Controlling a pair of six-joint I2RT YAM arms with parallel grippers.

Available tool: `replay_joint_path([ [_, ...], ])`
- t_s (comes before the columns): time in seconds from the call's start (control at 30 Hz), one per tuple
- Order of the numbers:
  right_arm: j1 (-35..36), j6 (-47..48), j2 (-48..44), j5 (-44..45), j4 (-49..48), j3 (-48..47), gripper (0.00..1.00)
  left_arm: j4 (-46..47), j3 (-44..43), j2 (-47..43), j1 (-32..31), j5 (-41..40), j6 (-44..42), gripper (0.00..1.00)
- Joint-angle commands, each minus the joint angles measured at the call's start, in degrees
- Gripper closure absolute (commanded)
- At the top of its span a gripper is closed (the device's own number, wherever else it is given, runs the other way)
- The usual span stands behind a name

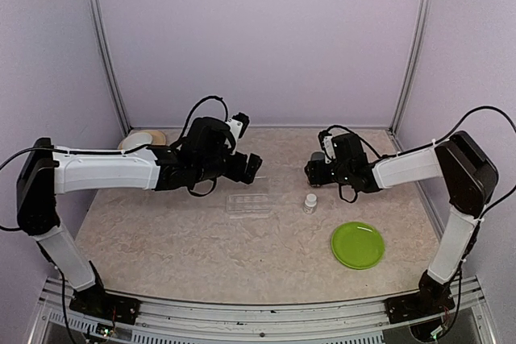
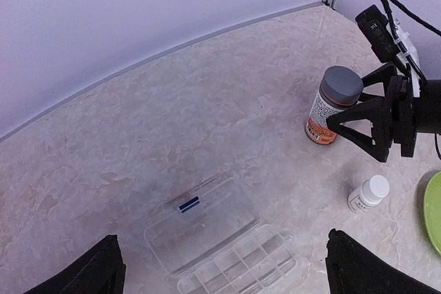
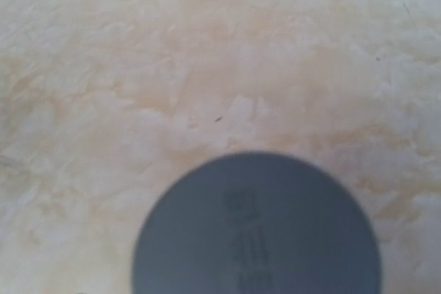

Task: Sort the pills into containers
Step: Pick up the pill bottle from the center of the board, then place the pill bottle at the center of the board.

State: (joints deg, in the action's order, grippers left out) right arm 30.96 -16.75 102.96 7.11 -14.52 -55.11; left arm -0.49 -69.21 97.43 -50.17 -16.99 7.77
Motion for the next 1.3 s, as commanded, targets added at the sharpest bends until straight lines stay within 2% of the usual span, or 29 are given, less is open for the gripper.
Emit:
replay_joint_path([
  [0.0, -1.0, 1.5, 2.9, 0.9, -1.7, -2.3, 0.24, 1.6, 5.3, -5.5, -1.3, -3.7, 3.1, 0.01],
  [0.17, -1.0, 2.1, 4.1, 1.5, -2.6, -2.8, 0.43, 0.9, 10.3, -11.0, -2.4, -5.5, 5.6, 0.01],
  [0.3, -1.0, 3.0, 4.6, 2.2, -3.6, -3.2, 0.52, -0.4, 13.7, -15.4, -3.7, -7.2, 7.3, 0.01],
  [0.63, -1.0, 4.1, 1.0, 0.3, -5.5, -1.2, 0.53, -8.0, 16.5, -25.1, -5.8, -12.9, 12.0, 0.01],
  [0.87, 0.0, 6.3, -3.5, -2.4, -3.5, -0.7, 0.53, -13.1, 16.0, -28.1, -6.9, -15.9, 14.8, 0.01],
  [1.03, 4.1, 9.1, -7.6, -1.6, -0.7, -0.3, 0.53, -14.4, 17.1, -28.8, -9.1, -18.1, 16.9, 0.01],
  [1.27, 13.5, 10.3, -16.2, -0.4, 4.8, 1.6, 0.52, -14.7, 18.5, -31.0, -10.3, -19.6, 18.3, 0.01],
])
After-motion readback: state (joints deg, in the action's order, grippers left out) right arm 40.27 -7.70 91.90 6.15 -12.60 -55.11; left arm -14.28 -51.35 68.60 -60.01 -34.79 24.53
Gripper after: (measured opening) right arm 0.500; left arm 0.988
